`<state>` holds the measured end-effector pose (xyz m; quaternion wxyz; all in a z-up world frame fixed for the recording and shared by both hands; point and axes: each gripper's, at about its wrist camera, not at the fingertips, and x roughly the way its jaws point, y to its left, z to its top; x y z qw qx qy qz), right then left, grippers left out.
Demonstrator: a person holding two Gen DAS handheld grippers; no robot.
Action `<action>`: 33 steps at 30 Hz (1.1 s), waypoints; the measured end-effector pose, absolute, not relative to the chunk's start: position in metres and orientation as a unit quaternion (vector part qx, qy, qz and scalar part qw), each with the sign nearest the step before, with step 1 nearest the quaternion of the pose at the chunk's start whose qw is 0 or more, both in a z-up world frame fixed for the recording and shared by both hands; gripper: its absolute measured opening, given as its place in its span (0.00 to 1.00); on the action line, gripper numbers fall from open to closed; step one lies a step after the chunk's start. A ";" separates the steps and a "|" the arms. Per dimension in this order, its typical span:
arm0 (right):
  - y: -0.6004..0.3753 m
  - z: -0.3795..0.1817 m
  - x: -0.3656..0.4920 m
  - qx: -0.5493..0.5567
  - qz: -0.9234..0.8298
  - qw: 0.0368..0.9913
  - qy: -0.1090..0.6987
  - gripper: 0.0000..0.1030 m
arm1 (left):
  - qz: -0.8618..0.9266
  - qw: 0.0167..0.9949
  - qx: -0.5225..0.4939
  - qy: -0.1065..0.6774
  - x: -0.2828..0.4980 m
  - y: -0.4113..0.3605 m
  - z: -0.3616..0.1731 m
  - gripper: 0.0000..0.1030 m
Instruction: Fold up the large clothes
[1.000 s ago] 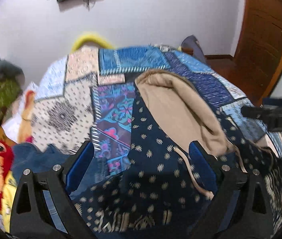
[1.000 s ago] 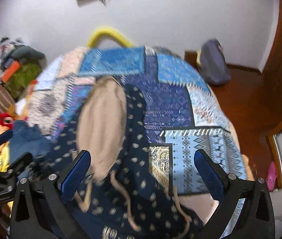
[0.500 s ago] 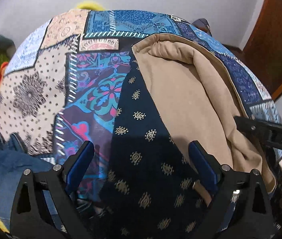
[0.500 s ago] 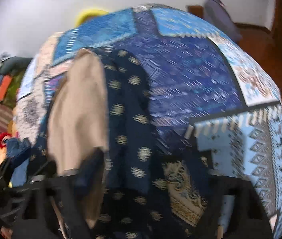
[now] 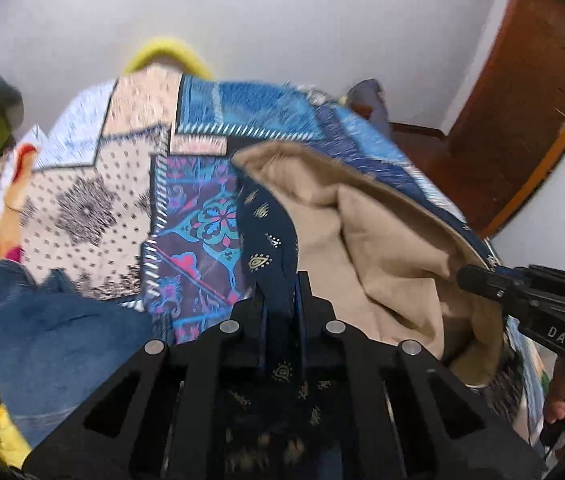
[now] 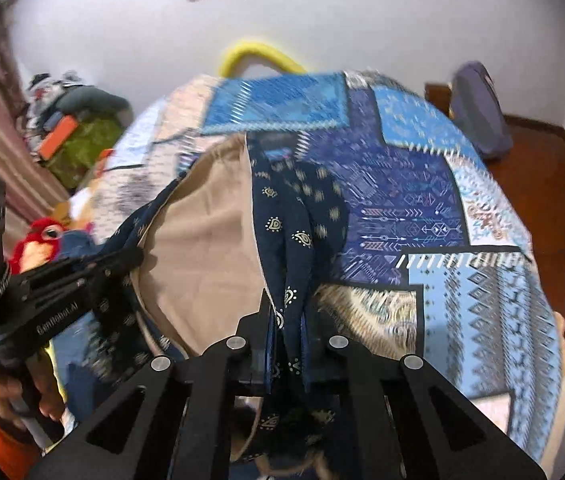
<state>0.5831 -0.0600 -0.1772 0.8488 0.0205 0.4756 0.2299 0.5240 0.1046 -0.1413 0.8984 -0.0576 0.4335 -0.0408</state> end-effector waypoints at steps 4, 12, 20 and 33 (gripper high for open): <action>-0.067 -0.144 0.530 0.025 0.256 0.854 0.452 0.07 | -0.063 0.909 -0.006 0.412 0.462 0.091 -0.115 0.10; -0.095 -0.136 0.428 0.036 0.276 0.852 0.442 0.07 | -0.078 0.901 -0.010 0.427 0.379 0.091 -0.133 0.11; -0.125 -0.182 0.381 0.008 0.240 0.851 0.467 0.08 | -0.048 0.874 0.021 0.482 0.352 0.087 -0.196 0.11; -0.145 -0.233 0.382 -0.138 0.165 0.840 0.498 0.14 | 0.016 0.869 0.076 0.489 0.345 0.067 -0.245 0.46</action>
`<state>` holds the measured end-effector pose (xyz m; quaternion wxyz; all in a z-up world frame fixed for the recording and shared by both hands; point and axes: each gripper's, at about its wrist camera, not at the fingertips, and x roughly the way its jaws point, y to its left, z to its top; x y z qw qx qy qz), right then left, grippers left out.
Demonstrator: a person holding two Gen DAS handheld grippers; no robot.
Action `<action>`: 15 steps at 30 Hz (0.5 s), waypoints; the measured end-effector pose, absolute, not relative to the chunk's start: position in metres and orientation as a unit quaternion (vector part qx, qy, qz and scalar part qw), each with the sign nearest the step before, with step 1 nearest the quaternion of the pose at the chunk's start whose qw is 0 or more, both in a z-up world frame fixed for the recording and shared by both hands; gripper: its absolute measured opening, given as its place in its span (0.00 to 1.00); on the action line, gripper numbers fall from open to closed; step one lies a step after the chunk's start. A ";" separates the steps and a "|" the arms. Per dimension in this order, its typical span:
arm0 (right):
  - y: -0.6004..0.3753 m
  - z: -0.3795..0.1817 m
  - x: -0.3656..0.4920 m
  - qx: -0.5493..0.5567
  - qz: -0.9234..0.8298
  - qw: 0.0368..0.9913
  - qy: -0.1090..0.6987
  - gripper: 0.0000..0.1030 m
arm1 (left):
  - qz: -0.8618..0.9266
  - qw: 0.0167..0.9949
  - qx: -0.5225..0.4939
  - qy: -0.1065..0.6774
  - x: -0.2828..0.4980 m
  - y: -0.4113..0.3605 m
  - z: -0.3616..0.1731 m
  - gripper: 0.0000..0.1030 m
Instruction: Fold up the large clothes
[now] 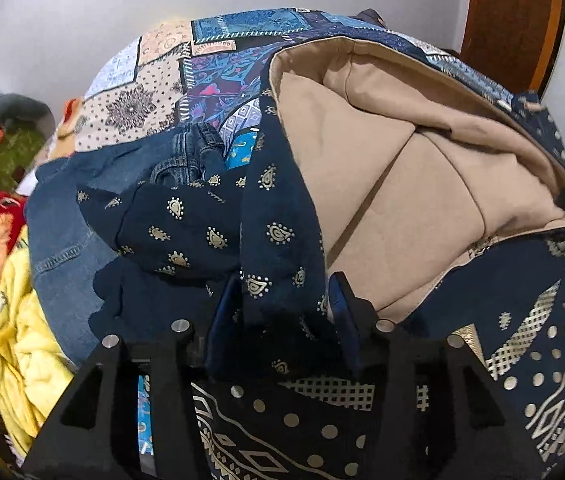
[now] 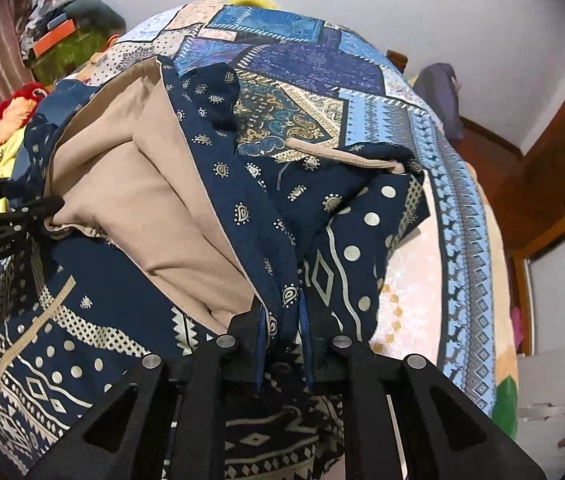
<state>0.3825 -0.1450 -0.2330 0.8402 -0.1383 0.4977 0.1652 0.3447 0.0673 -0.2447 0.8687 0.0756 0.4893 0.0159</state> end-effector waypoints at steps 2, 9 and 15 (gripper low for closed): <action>-0.144 -0.232 0.378 -0.161 0.135 0.846 0.489 0.52 | 0.019 0.869 0.086 0.487 0.344 0.065 -0.246 0.47; -0.153 -0.218 0.363 -0.191 0.102 0.866 0.451 0.96 | 0.047 0.868 0.094 0.486 0.343 0.068 -0.241 0.79; -0.144 -0.189 0.360 -0.146 0.149 0.873 0.441 0.96 | 0.054 0.878 0.059 0.472 0.345 0.091 -0.221 0.88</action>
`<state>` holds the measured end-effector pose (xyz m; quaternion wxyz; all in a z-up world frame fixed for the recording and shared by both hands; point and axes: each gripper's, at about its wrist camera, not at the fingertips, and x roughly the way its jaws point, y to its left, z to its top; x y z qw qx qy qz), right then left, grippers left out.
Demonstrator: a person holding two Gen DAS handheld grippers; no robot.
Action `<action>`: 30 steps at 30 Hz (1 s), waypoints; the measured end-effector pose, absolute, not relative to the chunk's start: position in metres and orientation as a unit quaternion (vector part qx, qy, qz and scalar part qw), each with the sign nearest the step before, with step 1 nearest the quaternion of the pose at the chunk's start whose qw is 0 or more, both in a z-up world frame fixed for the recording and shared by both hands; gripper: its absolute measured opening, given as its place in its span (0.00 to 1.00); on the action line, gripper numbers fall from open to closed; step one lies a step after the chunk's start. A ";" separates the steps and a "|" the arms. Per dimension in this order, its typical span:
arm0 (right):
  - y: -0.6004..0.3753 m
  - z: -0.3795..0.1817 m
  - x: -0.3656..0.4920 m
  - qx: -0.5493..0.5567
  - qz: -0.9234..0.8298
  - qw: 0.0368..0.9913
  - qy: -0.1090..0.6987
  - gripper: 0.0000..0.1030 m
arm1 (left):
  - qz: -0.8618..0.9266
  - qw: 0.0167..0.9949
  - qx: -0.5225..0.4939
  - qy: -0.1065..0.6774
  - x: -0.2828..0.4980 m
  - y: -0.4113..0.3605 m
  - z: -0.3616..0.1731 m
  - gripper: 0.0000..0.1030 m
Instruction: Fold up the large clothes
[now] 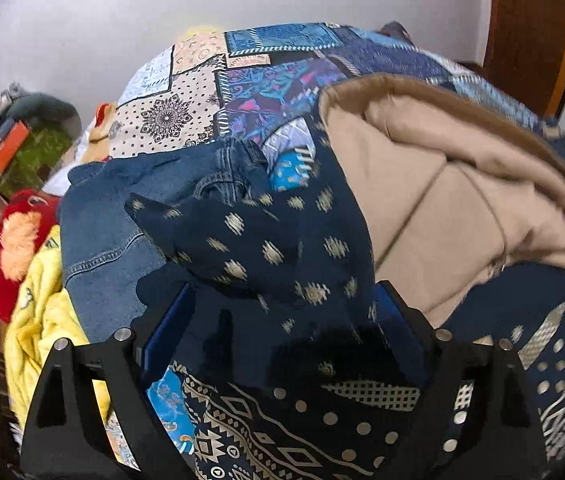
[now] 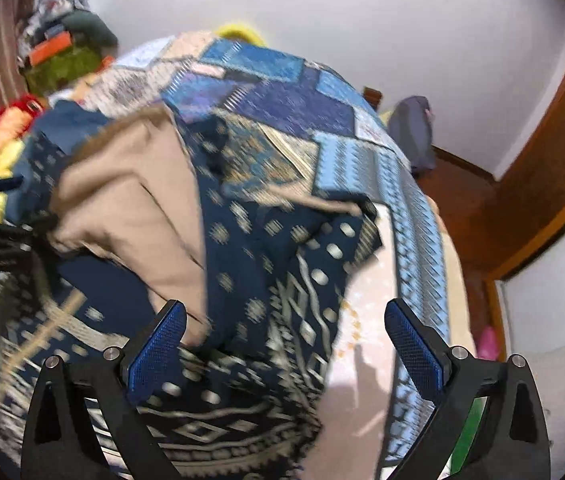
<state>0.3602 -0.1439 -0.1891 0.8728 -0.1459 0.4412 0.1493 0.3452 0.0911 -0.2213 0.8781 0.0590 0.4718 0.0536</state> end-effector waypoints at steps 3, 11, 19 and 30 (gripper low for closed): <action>-0.130 -0.178 0.368 -0.119 0.181 0.873 0.437 0.96 | 0.038 0.879 0.030 0.474 0.359 0.101 -0.213 0.88; -0.091 -0.195 0.418 -0.051 0.207 0.862 0.460 0.94 | 0.007 0.879 -0.008 0.476 0.419 0.106 -0.210 0.88; -0.070 -0.226 0.472 0.010 0.234 0.839 0.491 0.46 | -0.038 0.876 -0.062 0.478 0.468 0.105 -0.223 0.58; -0.079 -0.198 0.441 0.038 0.279 0.835 0.472 0.10 | -0.136 0.883 -0.107 0.436 0.410 0.090 -0.166 0.06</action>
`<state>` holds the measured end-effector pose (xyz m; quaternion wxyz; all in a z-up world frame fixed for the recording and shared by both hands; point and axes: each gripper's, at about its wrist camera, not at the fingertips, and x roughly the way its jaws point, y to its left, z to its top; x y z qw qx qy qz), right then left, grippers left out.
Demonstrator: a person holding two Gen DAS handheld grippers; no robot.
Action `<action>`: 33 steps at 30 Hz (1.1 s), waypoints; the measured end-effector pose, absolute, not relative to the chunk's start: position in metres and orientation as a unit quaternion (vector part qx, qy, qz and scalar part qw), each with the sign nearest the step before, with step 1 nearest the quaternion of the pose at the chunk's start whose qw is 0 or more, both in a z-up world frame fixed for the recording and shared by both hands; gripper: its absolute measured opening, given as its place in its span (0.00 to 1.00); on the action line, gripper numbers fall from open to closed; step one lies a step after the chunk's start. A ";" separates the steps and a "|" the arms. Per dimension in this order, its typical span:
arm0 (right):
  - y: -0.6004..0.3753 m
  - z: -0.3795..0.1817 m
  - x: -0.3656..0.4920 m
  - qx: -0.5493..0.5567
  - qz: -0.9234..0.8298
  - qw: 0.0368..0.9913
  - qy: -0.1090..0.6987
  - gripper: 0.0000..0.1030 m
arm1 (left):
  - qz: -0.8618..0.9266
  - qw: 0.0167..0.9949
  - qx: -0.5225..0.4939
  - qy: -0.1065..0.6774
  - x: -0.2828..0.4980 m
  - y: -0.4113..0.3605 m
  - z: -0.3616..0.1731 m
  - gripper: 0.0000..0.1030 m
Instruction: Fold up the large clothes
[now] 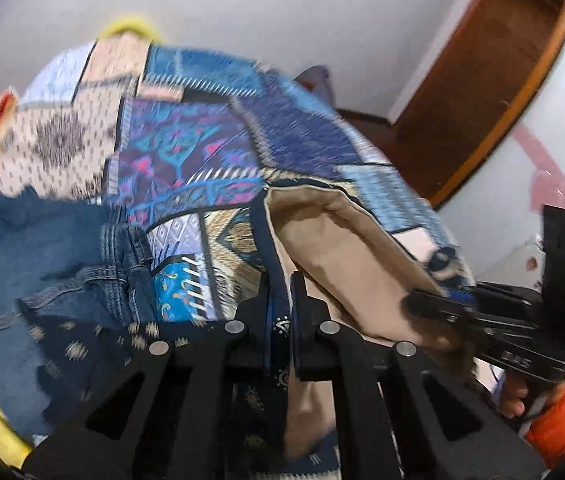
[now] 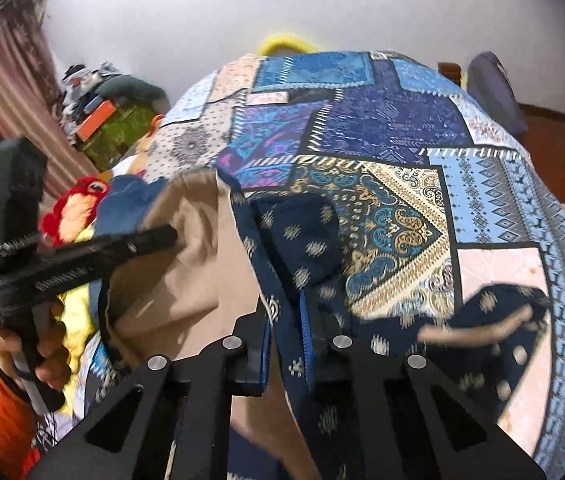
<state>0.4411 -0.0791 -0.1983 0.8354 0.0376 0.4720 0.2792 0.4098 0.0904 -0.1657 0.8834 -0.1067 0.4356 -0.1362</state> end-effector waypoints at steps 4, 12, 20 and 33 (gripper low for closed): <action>-0.093 -0.175 0.405 0.048 0.288 0.840 0.458 0.10 | -0.167 0.890 -0.091 0.415 0.359 0.081 -0.134 0.06; -0.116 -0.160 0.318 0.059 0.304 0.836 0.452 0.10 | -0.184 0.883 -0.040 0.429 0.274 0.065 -0.131 0.06; -0.136 -0.157 0.258 0.019 0.307 0.833 0.459 0.10 | -0.160 0.882 0.037 0.442 0.214 0.061 -0.143 0.40; -0.142 -0.123 0.253 -0.010 0.280 0.863 0.421 0.10 | -0.120 0.905 0.033 0.407 0.233 0.077 -0.117 0.57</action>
